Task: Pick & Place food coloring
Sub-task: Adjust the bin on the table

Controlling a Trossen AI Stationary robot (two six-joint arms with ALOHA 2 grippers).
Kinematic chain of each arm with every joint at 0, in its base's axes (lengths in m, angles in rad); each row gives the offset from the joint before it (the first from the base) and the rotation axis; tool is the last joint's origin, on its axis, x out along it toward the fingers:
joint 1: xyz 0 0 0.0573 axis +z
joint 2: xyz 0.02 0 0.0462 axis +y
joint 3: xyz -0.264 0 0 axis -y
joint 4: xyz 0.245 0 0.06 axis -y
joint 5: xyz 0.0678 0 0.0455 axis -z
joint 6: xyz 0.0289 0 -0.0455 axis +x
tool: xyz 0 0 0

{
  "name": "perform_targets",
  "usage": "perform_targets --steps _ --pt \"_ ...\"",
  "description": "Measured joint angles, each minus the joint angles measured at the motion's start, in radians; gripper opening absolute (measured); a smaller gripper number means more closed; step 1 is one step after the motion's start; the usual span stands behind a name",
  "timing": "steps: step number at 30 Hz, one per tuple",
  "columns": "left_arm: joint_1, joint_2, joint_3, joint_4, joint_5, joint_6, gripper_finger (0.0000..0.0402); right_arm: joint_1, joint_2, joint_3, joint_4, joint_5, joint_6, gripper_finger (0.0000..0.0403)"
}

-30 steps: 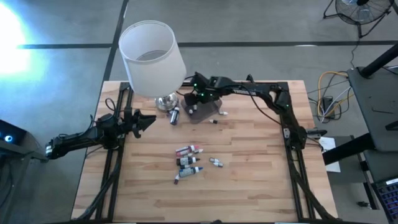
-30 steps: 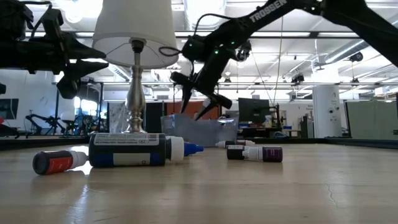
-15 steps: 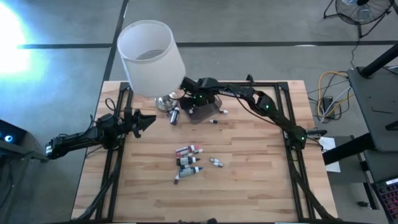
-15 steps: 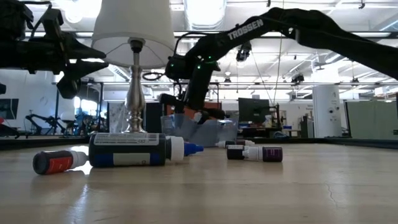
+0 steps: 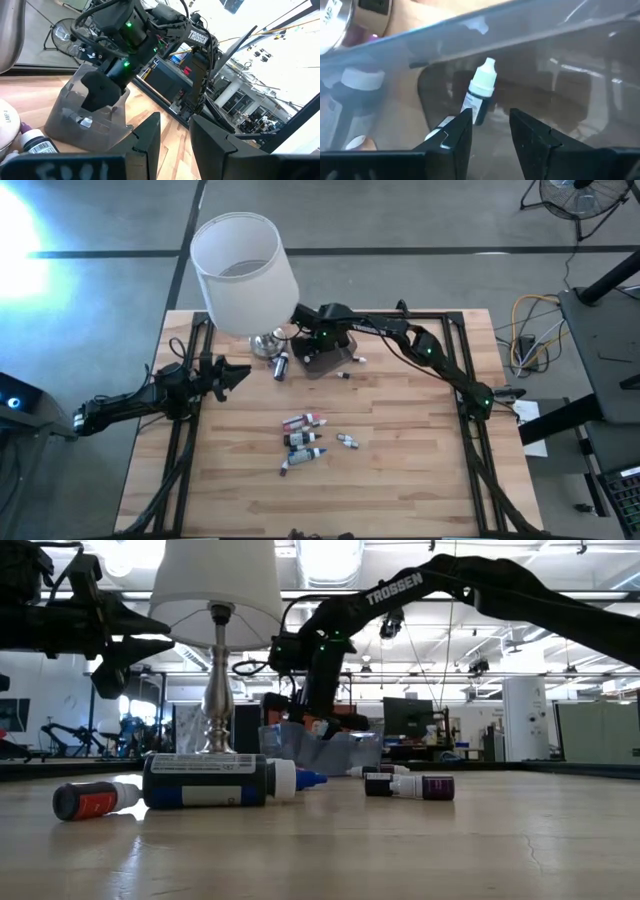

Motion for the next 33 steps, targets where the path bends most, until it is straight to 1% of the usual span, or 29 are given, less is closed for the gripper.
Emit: perform_targets --steps 2,5,7,10,13,14,15,17,19,21,22,28,33 --pt "0.000 0.000 0.000 0.000 0.000 0.000 0.0085 -0.010 -0.001 0.000 0.000 -0.043 0.014 0.0122" --pt "0.000 0.000 0.000 0.000 0.000 0.000 0.0085 -0.012 -0.003 0.028 -0.004 -0.047 -0.006 0.0122" --pt "0.000 0.000 0.000 0.000 0.000 0.000 0.0085 -0.010 -0.008 0.059 -0.003 -0.046 -0.056 0.0123" --pt "0.000 0.000 0.000 0.000 0.000 0.000 0.0085 -0.008 -0.010 0.082 -0.013 -0.050 -0.175 0.0123" --pt "0.000 0.000 0.000 0.000 0.000 0.000 0.0085 -0.012 -0.010 0.083 -0.060 -0.069 -0.363 0.0123" --pt "0.000 0.000 0.000 0.000 0.000 0.000 0.0085 -0.014 -0.010 0.083 -0.084 -0.067 -0.403 0.0123" --pt "0.000 0.000 0.000 0.000 0.000 0.000 0.0085 -0.018 -0.011 0.081 -0.110 -0.052 -0.404 0.0123" --pt "0.000 0.000 0.000 0.000 0.000 0.000 0.0085 -0.028 -0.008 0.078 -0.113 -0.035 -0.299 0.0123" --pt "0.000 0.000 0.000 0.000 0.000 0.000 0.0085 -0.043 -0.006 0.078 -0.086 -0.064 -0.141 0.0123" --pt "0.000 0.000 0.000 0.000 0.000 0.000 0.0085 -0.056 -0.005 0.078 -0.046 -0.115 -0.051 0.0123" --pt "0.000 0.000 0.000 0.000 0.000 0.000 0.0085 -0.060 -0.005 0.078 -0.020 -0.137 -0.030 0.0123" --pt "0.000 0.000 0.000 0.000 0.000 0.000 0.0085 -0.061 0.002 0.077 0.026 -0.232 -0.003 0.0123" --pt "0.000 0.000 0.000 0.000 0.001 0.000 0.0085 -0.066 0.033 0.077 0.037 -0.252 -0.043 0.0123"
